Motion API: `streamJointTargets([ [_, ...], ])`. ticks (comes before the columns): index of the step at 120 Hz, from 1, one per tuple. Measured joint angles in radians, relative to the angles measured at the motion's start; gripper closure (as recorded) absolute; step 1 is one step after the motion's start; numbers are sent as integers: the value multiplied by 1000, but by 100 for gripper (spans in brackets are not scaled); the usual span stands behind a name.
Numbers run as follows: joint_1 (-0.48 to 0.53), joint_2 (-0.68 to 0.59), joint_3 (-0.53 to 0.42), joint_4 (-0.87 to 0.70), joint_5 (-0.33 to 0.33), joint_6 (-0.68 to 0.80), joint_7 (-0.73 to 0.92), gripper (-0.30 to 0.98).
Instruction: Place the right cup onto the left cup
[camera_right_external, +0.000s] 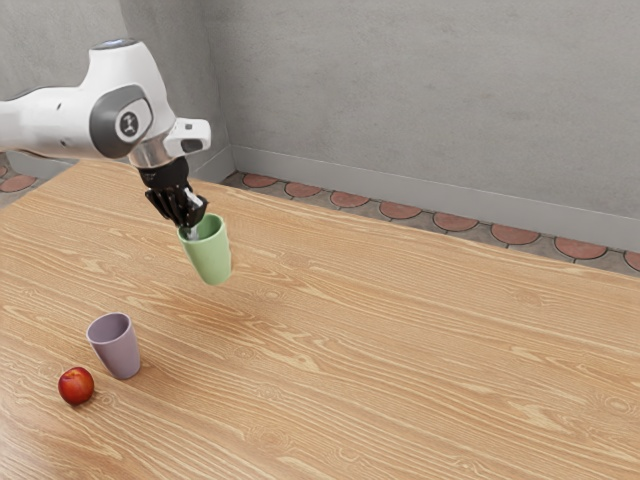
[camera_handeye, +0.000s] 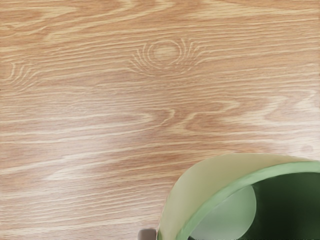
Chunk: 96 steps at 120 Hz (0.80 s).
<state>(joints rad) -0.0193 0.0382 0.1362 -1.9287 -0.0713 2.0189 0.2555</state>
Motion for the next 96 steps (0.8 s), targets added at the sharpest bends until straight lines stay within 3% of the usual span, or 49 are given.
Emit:
streamJointTargets([
  [24,-3,-134,26,-133,47,19,-1,79],
  [50,89,-302,37,-307,90,36,-3,79],
  [96,108,-388,119,-441,177,100,-6,79],
])
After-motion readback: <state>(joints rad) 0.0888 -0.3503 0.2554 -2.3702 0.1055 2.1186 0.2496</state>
